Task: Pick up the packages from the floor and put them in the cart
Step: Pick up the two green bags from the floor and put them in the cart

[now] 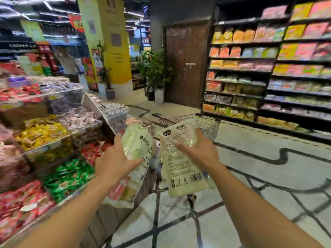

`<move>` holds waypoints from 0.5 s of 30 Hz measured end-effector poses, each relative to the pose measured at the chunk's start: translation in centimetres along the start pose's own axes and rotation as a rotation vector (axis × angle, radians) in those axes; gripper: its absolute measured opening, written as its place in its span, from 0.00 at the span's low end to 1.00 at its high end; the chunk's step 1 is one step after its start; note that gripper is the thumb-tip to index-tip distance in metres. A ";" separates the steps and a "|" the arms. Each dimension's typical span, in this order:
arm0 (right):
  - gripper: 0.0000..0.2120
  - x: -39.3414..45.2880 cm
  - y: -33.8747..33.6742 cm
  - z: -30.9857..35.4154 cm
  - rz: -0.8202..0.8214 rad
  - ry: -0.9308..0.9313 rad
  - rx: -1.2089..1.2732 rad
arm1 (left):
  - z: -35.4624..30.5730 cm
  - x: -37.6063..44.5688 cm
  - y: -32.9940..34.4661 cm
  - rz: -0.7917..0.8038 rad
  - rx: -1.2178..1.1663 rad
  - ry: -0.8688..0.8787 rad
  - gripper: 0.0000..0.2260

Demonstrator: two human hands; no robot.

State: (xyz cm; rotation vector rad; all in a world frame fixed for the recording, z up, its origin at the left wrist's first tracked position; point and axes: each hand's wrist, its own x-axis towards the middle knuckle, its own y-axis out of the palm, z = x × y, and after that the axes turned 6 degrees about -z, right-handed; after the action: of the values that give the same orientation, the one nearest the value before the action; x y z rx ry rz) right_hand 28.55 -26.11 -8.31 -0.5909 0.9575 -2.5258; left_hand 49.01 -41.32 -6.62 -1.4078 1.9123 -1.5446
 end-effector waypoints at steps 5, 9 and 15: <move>0.49 5.9 -3.1 -7.6 -0.064 0.115 0.015 | -9.4 4.3 6.8 0.075 -0.048 0.108 0.51; 0.51 11.6 -3.5 -12.8 -0.107 0.180 -0.036 | -15.2 9.0 12.7 0.106 -0.068 0.195 0.53; 0.40 22.3 -3.1 -19.2 -0.139 0.208 -0.028 | -22.1 19.2 21.5 0.151 -0.071 0.227 0.45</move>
State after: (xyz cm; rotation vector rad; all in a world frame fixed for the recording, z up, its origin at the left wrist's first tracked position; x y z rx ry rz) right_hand -0.45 -24.41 -13.65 -0.4218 1.0576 -2.7442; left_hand 13.23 -45.93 -10.88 -1.1247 2.1693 -1.6374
